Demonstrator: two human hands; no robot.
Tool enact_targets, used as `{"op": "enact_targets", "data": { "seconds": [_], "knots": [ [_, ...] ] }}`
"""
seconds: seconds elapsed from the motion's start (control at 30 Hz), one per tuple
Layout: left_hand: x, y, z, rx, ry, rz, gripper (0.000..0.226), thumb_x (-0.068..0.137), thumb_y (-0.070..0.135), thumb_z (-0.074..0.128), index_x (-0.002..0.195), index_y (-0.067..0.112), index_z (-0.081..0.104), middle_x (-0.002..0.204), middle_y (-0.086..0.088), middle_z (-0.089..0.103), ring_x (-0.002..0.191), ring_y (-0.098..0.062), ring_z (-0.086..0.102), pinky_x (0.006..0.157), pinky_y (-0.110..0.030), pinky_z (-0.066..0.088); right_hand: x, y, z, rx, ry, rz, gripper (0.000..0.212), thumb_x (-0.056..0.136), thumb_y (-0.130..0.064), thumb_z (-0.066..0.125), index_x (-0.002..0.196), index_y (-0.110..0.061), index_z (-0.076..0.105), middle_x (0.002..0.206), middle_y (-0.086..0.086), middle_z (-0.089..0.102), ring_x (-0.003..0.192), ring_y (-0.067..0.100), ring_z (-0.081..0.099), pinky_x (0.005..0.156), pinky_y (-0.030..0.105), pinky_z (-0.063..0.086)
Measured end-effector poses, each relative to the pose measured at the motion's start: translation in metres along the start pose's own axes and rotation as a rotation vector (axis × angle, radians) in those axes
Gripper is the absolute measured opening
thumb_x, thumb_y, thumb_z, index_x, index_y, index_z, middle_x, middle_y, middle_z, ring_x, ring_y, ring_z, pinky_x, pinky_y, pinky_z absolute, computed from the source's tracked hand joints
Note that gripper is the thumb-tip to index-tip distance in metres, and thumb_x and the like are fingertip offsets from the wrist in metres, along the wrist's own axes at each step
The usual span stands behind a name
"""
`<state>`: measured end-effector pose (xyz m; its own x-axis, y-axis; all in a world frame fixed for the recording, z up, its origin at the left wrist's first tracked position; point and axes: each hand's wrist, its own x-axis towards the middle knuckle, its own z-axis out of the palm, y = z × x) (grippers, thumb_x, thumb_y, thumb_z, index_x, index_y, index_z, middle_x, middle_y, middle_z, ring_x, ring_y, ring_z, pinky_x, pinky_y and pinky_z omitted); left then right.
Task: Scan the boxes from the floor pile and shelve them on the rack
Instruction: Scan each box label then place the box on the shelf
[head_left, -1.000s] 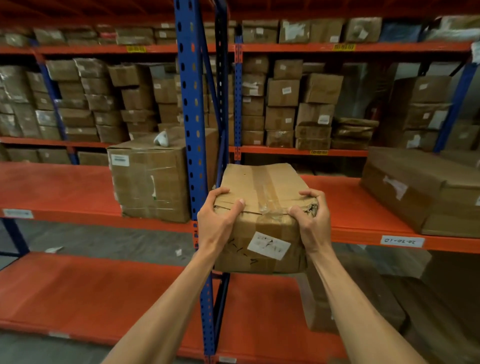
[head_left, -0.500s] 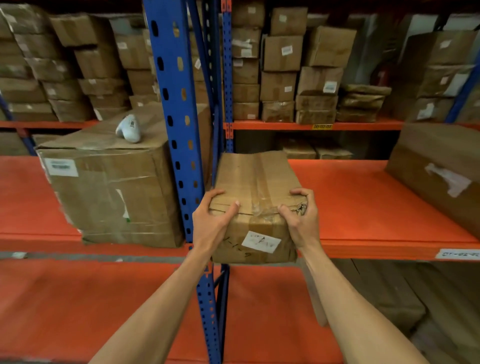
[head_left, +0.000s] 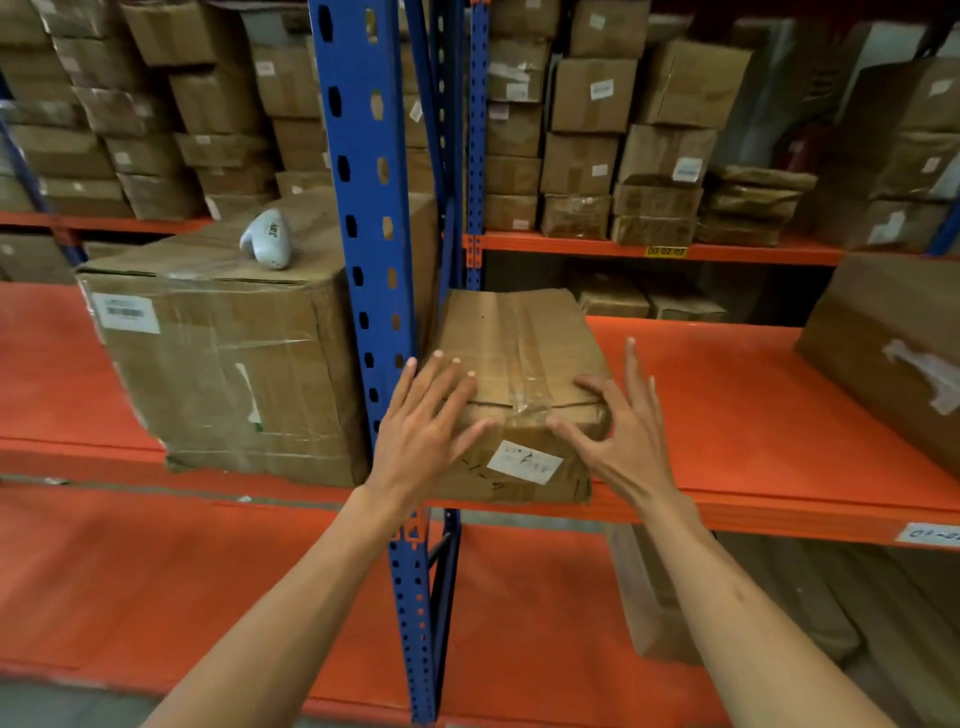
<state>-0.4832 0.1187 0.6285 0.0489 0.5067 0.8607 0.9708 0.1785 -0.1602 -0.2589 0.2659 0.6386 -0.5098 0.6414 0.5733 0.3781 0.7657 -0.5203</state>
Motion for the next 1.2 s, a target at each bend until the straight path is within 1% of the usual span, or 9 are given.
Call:
{"op": "enact_targets", "data": {
  "seconds": [0.07,0.17,0.23,0.3,0.37,0.53,0.8,1.0,1.2],
  "knots": [
    [-0.004,-0.005,-0.001,0.057,-0.105,0.049,0.06,0.103,0.053,0.04,0.14,0.008,0.056,0.143,-0.013,0.055,0.137,-0.028,0.048,0.116,-0.052,0.032,-0.005,-0.001,0.003,-0.151,-0.062,-0.146,0.078,0.079,-0.081,0.06,0.146,-0.044,0.049,0.173,-0.007,-0.014,0.159,0.016,-0.012,0.128,0.048,-0.001],
    [0.0,-0.013,-0.004,0.14,-0.247,0.111,0.063,0.105,0.054,0.032,0.146,0.009,0.048,0.147,-0.012,0.051,0.136,-0.026,0.049,0.119,-0.056,0.024,-0.007,-0.006,0.014,-0.194,-0.075,-0.137,0.086,0.08,-0.078,0.063,0.154,-0.039,0.041,0.173,0.002,0.003,0.159,0.022,-0.009,0.126,0.05,0.016],
    [0.007,-0.02,-0.008,0.185,-0.318,0.145,0.065,0.105,0.054,0.027,0.148,0.008,0.044,0.148,-0.013,0.05,0.136,-0.026,0.049,0.12,-0.056,0.019,-0.006,-0.009,0.02,-0.245,-0.07,-0.124,0.085,0.083,-0.075,0.062,0.155,-0.035,0.039,0.169,0.008,0.016,0.158,0.026,-0.004,0.123,0.048,0.02],
    [0.01,-0.025,-0.008,0.231,-0.365,0.171,0.067,0.106,0.053,0.021,0.148,0.006,0.042,0.149,-0.016,0.049,0.137,-0.028,0.048,0.121,-0.054,0.018,-0.005,-0.01,0.028,-0.351,-0.031,-0.168,0.085,0.088,-0.076,0.052,0.157,-0.028,0.036,0.166,0.014,0.024,0.158,0.03,0.0,0.127,0.049,0.012],
    [0.012,-0.026,-0.005,0.253,-0.401,0.189,0.07,0.106,0.052,0.017,0.149,0.003,0.039,0.15,-0.02,0.045,0.14,-0.031,0.044,0.122,-0.051,0.019,-0.005,-0.008,0.037,-0.459,0.008,-0.206,0.088,0.093,-0.075,0.042,0.161,-0.02,0.031,0.168,0.017,0.02,0.159,0.033,0.001,0.128,0.049,0.001],
    [0.011,-0.024,0.008,0.243,-0.376,0.131,0.069,0.106,0.048,0.016,0.151,-0.002,0.034,0.155,-0.026,0.034,0.145,-0.034,0.033,0.121,-0.045,0.025,-0.005,-0.006,0.062,-0.594,0.092,-0.25,0.083,0.101,-0.058,0.037,0.162,-0.004,0.021,0.171,0.018,0.01,0.158,0.034,0.006,0.128,0.05,-0.002],
    [0.01,-0.027,0.027,0.374,-0.368,0.139,0.07,0.107,0.046,0.005,0.153,-0.005,0.02,0.16,-0.025,0.021,0.151,-0.032,0.018,0.125,-0.042,0.009,0.005,0.005,0.077,-0.591,0.108,-0.274,0.076,0.106,-0.049,0.035,0.163,-0.005,0.01,0.171,0.017,0.009,0.159,0.033,0.004,0.129,0.049,0.001],
    [0.011,-0.03,0.031,0.362,-0.361,0.165,0.07,0.107,0.046,0.008,0.153,-0.005,0.023,0.159,-0.024,0.025,0.15,-0.032,0.021,0.124,-0.041,0.008,0.008,0.007,0.08,-0.578,0.096,-0.264,0.073,0.105,-0.047,0.038,0.161,-0.002,0.025,0.168,0.02,0.021,0.157,0.036,0.014,0.128,0.052,0.007],
    [0.011,-0.03,0.031,0.338,-0.406,0.133,0.07,0.107,0.045,0.006,0.154,-0.005,0.02,0.16,-0.024,0.023,0.151,-0.032,0.019,0.124,-0.041,0.01,0.006,0.001,0.076,-0.597,0.051,-0.228,0.073,0.104,-0.048,0.039,0.16,-0.003,0.027,0.167,0.019,0.025,0.156,0.035,0.017,0.127,0.052,0.007]
  ]
}}
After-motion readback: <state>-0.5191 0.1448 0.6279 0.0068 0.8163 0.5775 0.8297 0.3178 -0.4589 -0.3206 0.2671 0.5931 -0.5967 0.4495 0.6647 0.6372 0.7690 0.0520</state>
